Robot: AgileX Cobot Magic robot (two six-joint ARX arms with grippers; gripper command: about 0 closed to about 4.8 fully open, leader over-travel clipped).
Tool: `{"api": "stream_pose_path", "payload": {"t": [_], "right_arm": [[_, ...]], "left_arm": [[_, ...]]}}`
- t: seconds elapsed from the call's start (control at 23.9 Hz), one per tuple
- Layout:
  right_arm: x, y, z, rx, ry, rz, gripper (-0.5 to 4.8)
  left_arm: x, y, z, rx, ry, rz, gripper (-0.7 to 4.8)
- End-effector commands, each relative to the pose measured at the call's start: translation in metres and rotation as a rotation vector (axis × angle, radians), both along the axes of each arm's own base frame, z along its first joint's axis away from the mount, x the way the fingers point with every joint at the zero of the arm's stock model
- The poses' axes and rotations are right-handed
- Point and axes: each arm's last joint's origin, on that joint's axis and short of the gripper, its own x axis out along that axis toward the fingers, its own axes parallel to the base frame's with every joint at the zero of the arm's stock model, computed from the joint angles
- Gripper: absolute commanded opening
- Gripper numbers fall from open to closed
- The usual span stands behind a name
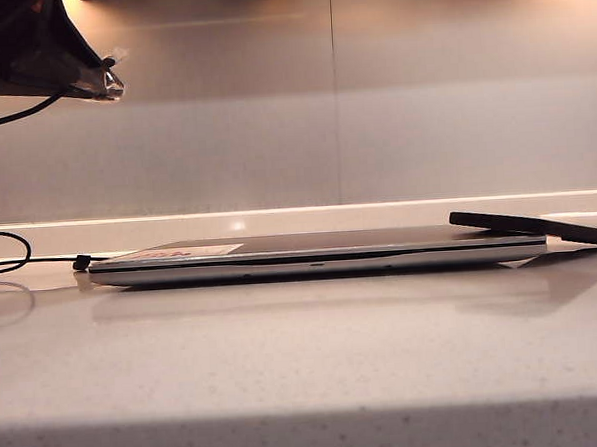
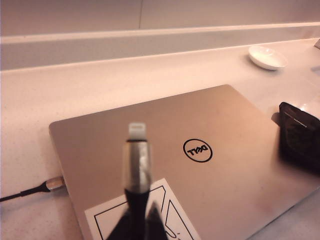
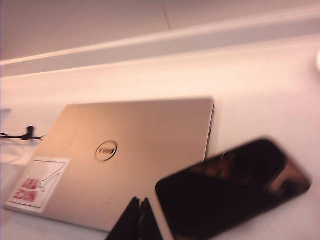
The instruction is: Pick up the charging cable and the phone, plug the charging cable into the charging port on the phone, and finally place them back on the table.
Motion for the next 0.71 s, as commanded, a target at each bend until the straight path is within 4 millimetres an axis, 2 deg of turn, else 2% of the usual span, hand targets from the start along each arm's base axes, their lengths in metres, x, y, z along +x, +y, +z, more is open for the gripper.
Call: {"api": "stream_pose_path", "payload": {"t": [0.04,0.29,0.34,0.38,0.42,0.46,0.71], "right_arm": [[0.014,-0.007,-0.006,0.081,0.097,-0.021,-0.05],[0.040,-0.019,-0.027,0.259,0.334,-0.171,-0.04],[0.043,-0.020,-0.031,0.286,0.371,-0.183,0.16],[0.048,-0.020,-0.035,0.308,0.410,-0.181,0.81],[0.056,-0.021,-0.042,0.330,0.460,-0.170,2.47],[0.061,-0.022,-0.047,0.351,0.498,-0.180,2.92],[0.079,-0.021,-0.061,0.375,0.565,-0.208,2.93]], "left_arm": [[0.001,0.000,0.000,-0.005,-0.002,0.000,-0.06],[0.001,-0.001,0.000,-0.003,0.001,-0.002,-0.06],[0.001,-0.001,0.000,-0.003,0.001,-0.002,-0.06],[0.001,-0.001,0.000,-0.003,0.001,-0.003,-0.06],[0.001,-0.001,0.000,-0.003,0.000,-0.003,-0.06],[0.001,-0.001,0.000,-0.003,0.000,-0.003,-0.06],[0.001,-0.001,0.000,0.000,-0.001,-0.004,-0.06]]}}
